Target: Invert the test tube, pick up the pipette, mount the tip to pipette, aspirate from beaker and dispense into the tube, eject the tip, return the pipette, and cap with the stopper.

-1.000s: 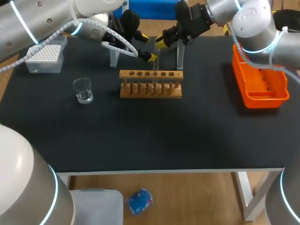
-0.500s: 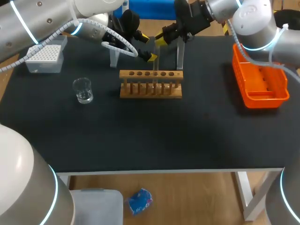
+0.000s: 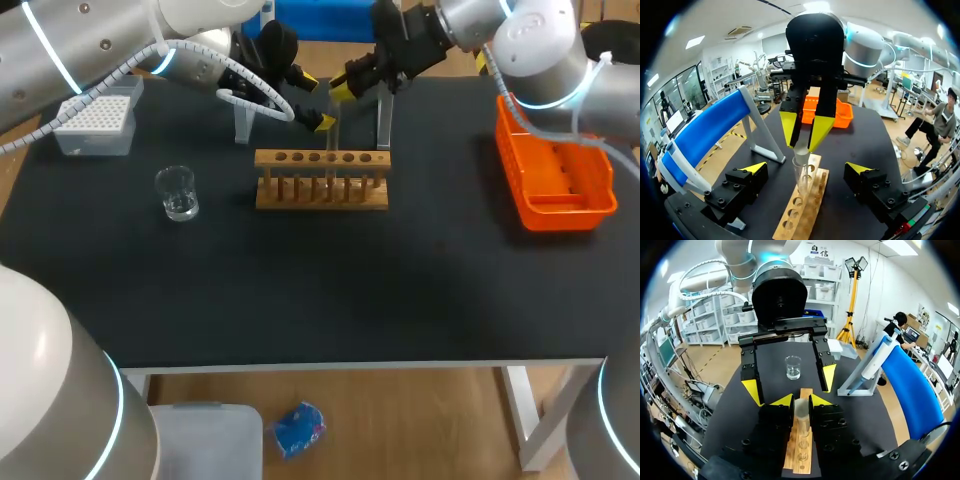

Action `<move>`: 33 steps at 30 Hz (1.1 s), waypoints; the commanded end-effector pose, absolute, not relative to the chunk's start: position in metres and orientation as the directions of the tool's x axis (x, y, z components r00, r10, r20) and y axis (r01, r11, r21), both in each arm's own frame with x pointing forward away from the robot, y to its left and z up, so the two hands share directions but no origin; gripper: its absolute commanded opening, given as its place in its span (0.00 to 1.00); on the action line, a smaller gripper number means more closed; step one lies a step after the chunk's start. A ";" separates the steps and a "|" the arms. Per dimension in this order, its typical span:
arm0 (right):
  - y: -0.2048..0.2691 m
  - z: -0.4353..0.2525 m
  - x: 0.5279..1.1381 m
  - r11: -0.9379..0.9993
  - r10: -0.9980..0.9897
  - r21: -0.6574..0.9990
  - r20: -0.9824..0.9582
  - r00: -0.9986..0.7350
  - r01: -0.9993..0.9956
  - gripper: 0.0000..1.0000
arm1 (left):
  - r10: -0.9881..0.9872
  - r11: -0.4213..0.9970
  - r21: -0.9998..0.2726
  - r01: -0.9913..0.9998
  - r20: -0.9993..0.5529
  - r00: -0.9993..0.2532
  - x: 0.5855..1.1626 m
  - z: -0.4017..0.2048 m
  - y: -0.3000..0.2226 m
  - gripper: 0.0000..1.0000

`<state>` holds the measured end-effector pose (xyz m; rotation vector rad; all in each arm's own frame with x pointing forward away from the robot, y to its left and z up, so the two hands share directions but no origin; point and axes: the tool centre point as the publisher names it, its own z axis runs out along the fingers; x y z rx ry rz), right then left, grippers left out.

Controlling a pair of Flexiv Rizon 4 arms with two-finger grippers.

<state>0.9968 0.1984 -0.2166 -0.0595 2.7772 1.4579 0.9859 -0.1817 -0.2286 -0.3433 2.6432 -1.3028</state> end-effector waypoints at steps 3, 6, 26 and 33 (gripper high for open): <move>0.199 -0.219 0.998 0.570 -0.037 0.821 -0.012 -0.999 -0.031 0.00 | -0.269 0.590 -0.798 -0.126 -0.047 -0.962 0.990 -0.229 -0.180 1.00; 0.199 -0.220 0.998 0.571 -0.038 0.820 -0.009 -0.999 -0.029 0.00 | -0.269 0.590 -0.798 -0.126 -0.047 -0.962 0.990 -0.229 -0.180 1.00; 0.200 -0.226 0.996 0.605 -0.041 0.795 -0.011 -0.999 -0.034 0.00 | -0.269 0.590 -0.798 -0.126 -0.047 -0.962 0.990 -0.229 -0.180 1.00; 0.200 -0.232 0.995 0.611 -0.037 0.791 -0.006 -0.999 -0.027 0.00 | -0.269 0.590 -0.798 -0.126 -0.047 -0.962 0.990 -0.229 -0.180 1.00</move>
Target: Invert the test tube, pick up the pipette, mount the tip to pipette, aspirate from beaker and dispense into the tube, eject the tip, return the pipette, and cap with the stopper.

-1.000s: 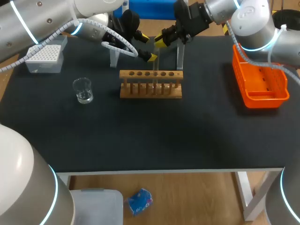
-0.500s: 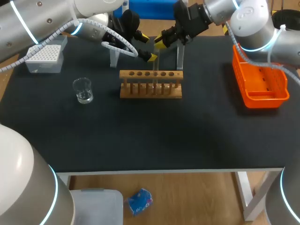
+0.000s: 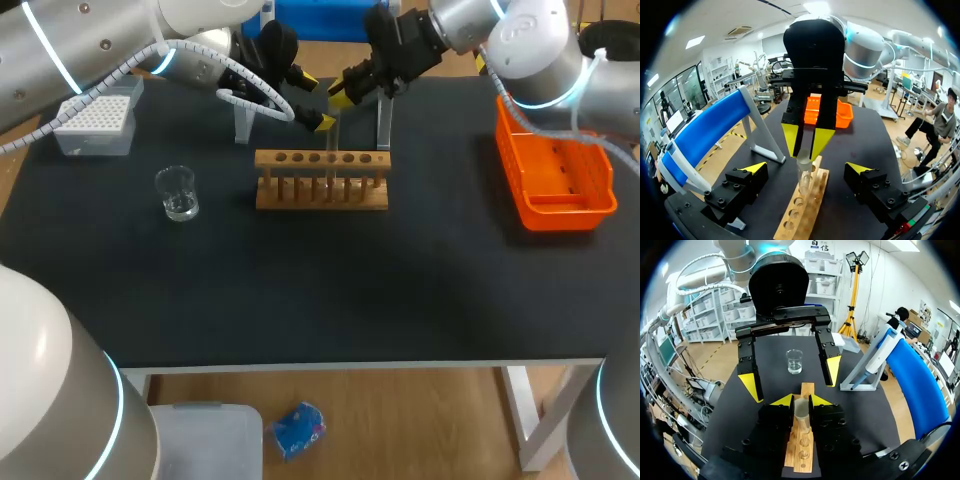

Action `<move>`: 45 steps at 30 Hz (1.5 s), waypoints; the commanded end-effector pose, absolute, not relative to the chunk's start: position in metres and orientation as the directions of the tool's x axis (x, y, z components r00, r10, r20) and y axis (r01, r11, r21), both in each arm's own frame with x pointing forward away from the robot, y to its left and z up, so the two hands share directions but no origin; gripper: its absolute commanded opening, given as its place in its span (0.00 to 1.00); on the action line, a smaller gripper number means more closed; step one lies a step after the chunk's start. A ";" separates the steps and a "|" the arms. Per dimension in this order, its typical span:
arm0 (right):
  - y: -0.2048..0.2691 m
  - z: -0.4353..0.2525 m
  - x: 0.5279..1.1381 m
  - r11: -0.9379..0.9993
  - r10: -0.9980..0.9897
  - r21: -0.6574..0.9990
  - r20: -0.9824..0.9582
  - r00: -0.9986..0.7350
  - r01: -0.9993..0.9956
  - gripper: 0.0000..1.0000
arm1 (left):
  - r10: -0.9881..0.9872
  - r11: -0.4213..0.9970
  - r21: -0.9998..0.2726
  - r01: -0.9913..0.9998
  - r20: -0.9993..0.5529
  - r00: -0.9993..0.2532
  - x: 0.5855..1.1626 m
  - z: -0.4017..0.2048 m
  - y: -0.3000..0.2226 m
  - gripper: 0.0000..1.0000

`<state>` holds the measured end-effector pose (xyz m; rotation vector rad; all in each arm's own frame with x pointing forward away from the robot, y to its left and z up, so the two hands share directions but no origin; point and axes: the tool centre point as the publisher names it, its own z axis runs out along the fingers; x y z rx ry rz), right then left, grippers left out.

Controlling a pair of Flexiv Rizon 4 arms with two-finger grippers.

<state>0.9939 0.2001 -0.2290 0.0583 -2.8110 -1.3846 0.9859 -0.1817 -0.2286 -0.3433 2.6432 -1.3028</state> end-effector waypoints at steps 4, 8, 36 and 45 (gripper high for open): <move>0.199 -0.234 0.994 0.609 -0.032 0.792 -0.006 -0.999 -0.024 0.00 | -0.269 0.590 -0.798 -0.126 -0.047 -0.962 0.990 -0.229 -0.180 1.00; 0.199 -0.237 0.994 0.611 -0.028 0.792 -0.007 -1.000 -0.022 0.00 | -0.269 0.590 -0.798 -0.126 -0.047 -0.962 0.990 -0.229 -0.180 1.00; 0.193 -0.252 0.991 0.602 0.023 0.798 -0.024 -0.999 -0.006 0.00 | -0.269 0.590 -0.798 -0.126 -0.047 -0.962 0.990 -0.229 -0.180 1.00; 0.190 -0.239 0.986 0.550 0.019 0.835 -0.013 -1.000 0.000 1.00 | -0.269 0.590 -0.798 -0.126 -0.047 -0.962 0.990 -0.229 -0.180 1.00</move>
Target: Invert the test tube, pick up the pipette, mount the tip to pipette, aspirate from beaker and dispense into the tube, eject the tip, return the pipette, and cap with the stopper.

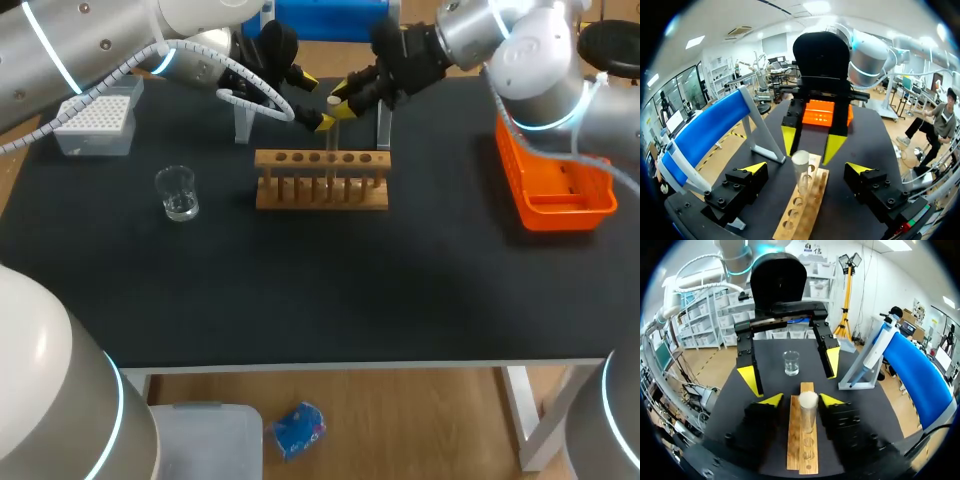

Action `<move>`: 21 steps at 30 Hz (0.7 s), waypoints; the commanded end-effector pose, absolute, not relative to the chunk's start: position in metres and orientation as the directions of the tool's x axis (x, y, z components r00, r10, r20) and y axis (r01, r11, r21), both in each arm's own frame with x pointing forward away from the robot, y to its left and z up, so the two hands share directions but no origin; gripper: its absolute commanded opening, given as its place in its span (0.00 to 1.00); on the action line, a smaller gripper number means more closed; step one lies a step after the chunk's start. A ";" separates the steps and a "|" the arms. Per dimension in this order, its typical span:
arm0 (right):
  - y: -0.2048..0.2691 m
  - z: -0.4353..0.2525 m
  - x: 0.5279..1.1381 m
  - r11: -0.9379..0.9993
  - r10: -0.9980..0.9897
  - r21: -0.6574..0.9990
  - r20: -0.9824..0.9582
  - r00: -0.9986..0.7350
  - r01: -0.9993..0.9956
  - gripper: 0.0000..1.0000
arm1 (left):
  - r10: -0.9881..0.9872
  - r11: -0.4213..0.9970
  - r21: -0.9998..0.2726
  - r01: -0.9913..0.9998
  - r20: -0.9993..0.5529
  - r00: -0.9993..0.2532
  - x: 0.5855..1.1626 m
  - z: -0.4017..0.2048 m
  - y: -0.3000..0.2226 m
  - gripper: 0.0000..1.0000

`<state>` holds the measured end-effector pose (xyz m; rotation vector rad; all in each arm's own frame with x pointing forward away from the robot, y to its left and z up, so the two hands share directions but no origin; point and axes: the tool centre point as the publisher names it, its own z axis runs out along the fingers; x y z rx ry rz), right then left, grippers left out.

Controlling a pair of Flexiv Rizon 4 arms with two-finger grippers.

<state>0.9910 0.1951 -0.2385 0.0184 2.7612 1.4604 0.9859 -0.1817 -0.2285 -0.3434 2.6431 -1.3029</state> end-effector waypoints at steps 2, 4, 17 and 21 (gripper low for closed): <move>0.189 -0.240 0.983 0.542 0.019 0.840 -0.009 -1.000 0.002 1.00 | -0.269 0.590 -0.798 -0.126 -0.047 -0.962 0.990 -0.229 -0.180 1.00; 0.188 -0.240 0.981 0.540 0.022 0.842 -0.009 -1.000 0.004 1.00 | -0.269 0.590 -0.798 -0.126 -0.047 -0.962 0.990 -0.229 -0.180 1.00; 0.180 -0.217 0.970 0.443 0.030 0.896 -0.039 -0.999 -0.021 1.00 | -0.269 0.590 -0.798 -0.126 -0.047 -0.962 0.990 -0.229 -0.180 1.00; 0.182 -0.207 0.971 0.412 0.022 0.910 -0.052 -0.998 -0.039 1.00 | -0.269 0.590 -0.798 -0.126 -0.047 -0.962 0.990 -0.229 -0.180 1.00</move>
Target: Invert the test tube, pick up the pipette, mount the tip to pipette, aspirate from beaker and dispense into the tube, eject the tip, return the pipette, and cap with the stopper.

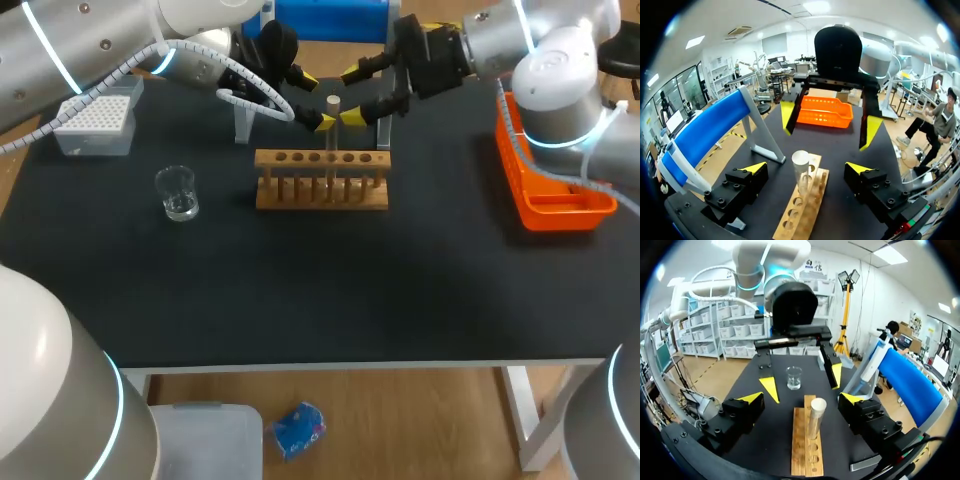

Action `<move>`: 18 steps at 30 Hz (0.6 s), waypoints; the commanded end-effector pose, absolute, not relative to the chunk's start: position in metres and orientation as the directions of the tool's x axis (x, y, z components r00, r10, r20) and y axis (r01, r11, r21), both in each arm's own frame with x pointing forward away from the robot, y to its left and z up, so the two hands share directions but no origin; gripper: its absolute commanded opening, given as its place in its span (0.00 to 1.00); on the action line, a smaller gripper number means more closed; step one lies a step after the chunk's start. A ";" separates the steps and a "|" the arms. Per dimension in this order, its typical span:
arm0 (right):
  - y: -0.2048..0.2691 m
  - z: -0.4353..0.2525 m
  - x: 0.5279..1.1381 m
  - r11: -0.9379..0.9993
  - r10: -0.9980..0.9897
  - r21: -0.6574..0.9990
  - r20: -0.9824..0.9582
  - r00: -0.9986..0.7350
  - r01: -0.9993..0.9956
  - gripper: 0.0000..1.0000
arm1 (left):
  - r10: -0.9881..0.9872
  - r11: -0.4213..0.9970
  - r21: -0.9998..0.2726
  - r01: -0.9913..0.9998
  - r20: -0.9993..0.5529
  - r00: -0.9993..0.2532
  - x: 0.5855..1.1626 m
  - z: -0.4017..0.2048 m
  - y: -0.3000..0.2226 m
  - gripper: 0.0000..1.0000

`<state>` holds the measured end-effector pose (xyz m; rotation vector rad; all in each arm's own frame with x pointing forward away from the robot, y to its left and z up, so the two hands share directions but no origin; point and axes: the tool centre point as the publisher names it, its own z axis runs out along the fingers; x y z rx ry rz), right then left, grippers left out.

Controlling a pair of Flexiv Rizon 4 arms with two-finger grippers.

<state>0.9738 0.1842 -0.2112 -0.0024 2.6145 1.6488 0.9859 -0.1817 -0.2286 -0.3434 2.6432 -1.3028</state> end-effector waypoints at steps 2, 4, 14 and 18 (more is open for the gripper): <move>0.183 -0.203 0.972 0.397 0.017 0.917 -0.059 -0.998 -0.047 0.49 | -0.269 0.590 -0.798 -0.126 -0.047 -0.962 0.990 -0.229 -0.180 1.00; 0.185 -0.202 0.973 0.376 0.012 0.925 -0.061 -0.998 -0.052 0.26 | -0.269 0.590 -0.798 -0.126 -0.047 -0.962 0.990 -0.229 -0.180 1.00; 0.196 -0.208 0.982 0.251 -0.040 0.966 -0.054 -0.998 -0.062 0.00 | -0.269 0.590 -0.798 -0.126 -0.047 -0.962 0.990 -0.229 -0.180 1.00; 0.200 -0.211 0.985 0.208 -0.053 0.976 -0.053 -0.997 -0.063 0.00 | -0.269 0.590 -0.798 -0.126 -0.047 -0.962 0.990 -0.229 -0.180 1.00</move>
